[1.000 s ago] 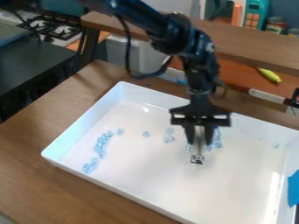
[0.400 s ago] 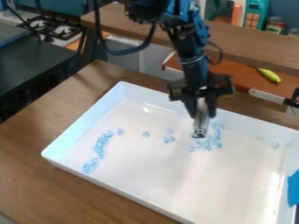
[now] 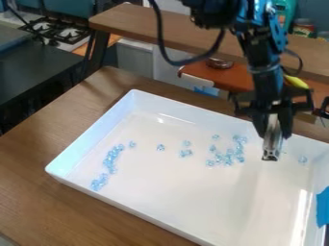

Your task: Sweep into pile

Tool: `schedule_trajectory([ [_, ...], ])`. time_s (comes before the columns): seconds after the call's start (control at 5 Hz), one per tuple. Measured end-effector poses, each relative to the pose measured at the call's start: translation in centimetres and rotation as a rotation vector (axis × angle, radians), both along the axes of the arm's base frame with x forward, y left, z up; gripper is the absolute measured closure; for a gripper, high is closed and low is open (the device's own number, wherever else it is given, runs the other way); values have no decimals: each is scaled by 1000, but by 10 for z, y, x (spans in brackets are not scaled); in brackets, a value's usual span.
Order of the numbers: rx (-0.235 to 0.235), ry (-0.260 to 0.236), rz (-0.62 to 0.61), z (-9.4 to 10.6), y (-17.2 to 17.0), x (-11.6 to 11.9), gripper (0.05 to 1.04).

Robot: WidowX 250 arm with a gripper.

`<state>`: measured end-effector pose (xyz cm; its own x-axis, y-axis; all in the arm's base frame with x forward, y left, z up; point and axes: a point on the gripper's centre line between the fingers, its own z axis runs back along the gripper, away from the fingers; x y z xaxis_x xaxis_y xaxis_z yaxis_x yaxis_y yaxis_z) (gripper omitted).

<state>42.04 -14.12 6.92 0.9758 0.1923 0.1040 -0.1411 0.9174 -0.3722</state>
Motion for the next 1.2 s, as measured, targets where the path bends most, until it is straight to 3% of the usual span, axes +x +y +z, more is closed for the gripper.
schedule_trajectory([
  [0.2, 11, 53, -14, -21, -22, 13, 704],
  [0.6, 52, 81, -32, -45, -64, 27, 704],
  [1.2, 96, 32, -50, -63, -80, 15, 704],
])
